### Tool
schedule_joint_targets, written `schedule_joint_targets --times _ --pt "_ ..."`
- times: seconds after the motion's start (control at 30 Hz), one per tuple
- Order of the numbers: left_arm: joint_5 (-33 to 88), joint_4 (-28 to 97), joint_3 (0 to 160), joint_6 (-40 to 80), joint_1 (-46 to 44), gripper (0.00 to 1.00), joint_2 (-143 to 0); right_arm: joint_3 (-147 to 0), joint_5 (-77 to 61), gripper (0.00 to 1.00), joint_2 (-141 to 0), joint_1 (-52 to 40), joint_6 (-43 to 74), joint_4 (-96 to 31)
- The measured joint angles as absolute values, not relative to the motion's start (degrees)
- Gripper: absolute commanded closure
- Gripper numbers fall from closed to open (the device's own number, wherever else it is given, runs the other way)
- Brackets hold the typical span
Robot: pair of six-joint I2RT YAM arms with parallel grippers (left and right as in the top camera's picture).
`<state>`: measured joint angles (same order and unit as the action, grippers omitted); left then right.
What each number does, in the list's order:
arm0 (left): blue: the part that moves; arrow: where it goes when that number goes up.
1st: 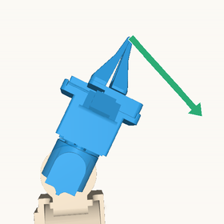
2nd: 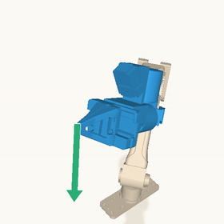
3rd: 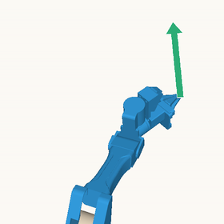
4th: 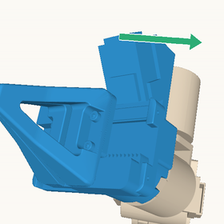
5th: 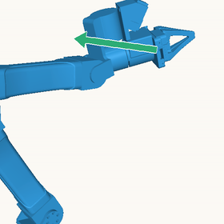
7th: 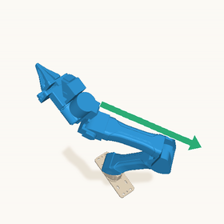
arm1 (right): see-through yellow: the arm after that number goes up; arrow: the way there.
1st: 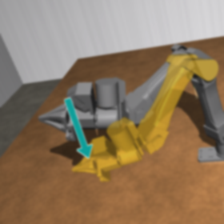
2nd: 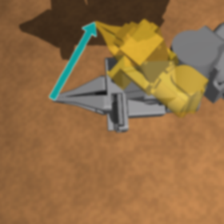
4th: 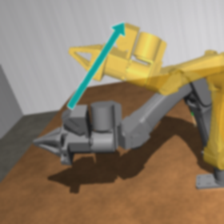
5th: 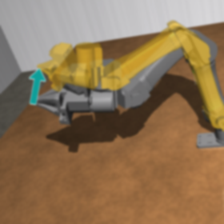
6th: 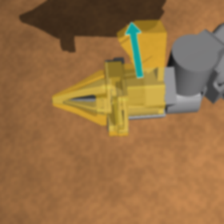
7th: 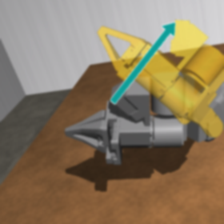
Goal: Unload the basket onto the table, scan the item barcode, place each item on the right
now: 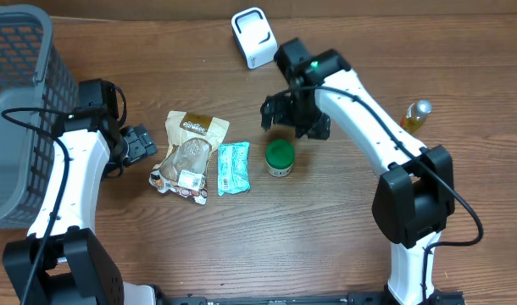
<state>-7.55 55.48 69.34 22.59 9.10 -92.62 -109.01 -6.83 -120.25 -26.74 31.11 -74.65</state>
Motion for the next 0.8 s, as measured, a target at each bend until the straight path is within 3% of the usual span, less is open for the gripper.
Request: schedule_joint_targets --times 0.47,0.8 --pt "-7.57 55.48 69.34 22.59 9.1 0.0 -92.62 -109.97 -6.68 0.0 -120.22 -26.72 21.1 -76.07" --pt "-7.57 55.51 69.34 22.59 9.1 0.0 -92.62 -109.97 -6.59 0.0 -120.22 -26.72 19.2 -70.5"
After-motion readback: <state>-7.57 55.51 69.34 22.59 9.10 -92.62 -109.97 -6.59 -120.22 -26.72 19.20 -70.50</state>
